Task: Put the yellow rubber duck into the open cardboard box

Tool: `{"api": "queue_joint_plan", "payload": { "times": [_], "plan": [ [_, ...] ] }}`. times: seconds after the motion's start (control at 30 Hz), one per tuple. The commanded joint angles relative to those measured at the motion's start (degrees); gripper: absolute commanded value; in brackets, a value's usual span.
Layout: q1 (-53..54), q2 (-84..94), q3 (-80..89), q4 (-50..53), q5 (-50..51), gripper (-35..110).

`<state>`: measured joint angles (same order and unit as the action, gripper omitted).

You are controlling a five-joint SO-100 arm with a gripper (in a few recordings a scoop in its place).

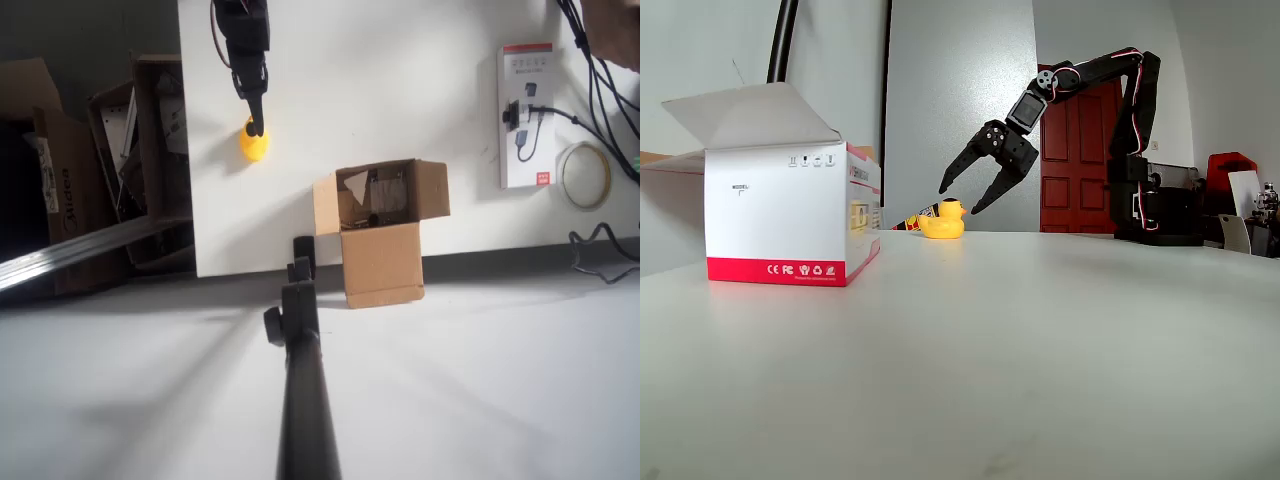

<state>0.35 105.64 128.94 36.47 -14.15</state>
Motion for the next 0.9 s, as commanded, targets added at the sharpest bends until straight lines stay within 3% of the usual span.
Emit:
{"api": "queue_joint_plan", "payload": {
  "times": [0.0,0.87],
  "plan": [
    [1.3,-2.0,-3.9,-1.0,0.4,26],
    [1.8,-6.8,-7.3,-0.8,1.1,16]
  ]
}}
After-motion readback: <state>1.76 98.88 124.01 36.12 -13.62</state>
